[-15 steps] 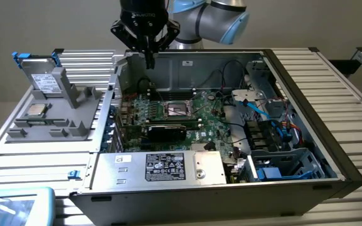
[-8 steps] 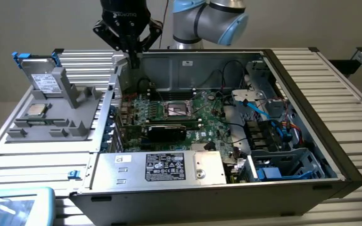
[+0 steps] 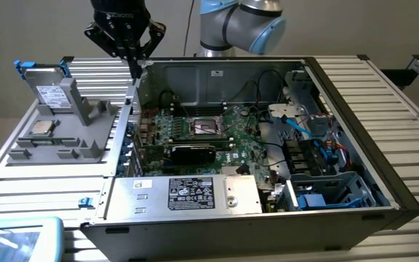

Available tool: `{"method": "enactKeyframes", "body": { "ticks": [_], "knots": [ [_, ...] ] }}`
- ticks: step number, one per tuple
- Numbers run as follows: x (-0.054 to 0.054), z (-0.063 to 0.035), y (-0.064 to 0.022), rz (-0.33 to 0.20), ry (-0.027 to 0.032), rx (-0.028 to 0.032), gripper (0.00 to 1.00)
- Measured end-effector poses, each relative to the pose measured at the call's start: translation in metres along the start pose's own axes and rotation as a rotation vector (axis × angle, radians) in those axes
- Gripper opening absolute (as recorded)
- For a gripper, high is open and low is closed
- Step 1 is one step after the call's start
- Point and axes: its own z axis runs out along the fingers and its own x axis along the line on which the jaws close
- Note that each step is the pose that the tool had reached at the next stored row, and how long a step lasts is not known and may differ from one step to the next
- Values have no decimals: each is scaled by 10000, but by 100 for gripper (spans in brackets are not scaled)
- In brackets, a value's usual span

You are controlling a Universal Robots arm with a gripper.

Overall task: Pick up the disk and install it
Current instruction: 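Reach for the disk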

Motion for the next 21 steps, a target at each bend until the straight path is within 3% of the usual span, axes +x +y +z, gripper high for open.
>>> {"method": "enactKeyframes", "body": {
  "ticks": [14, 21],
  "knots": [
    [640, -5, 3, 2, 68, 8, 11],
    [962, 10, 15, 2, 70, 7, 11]
  ]
}}
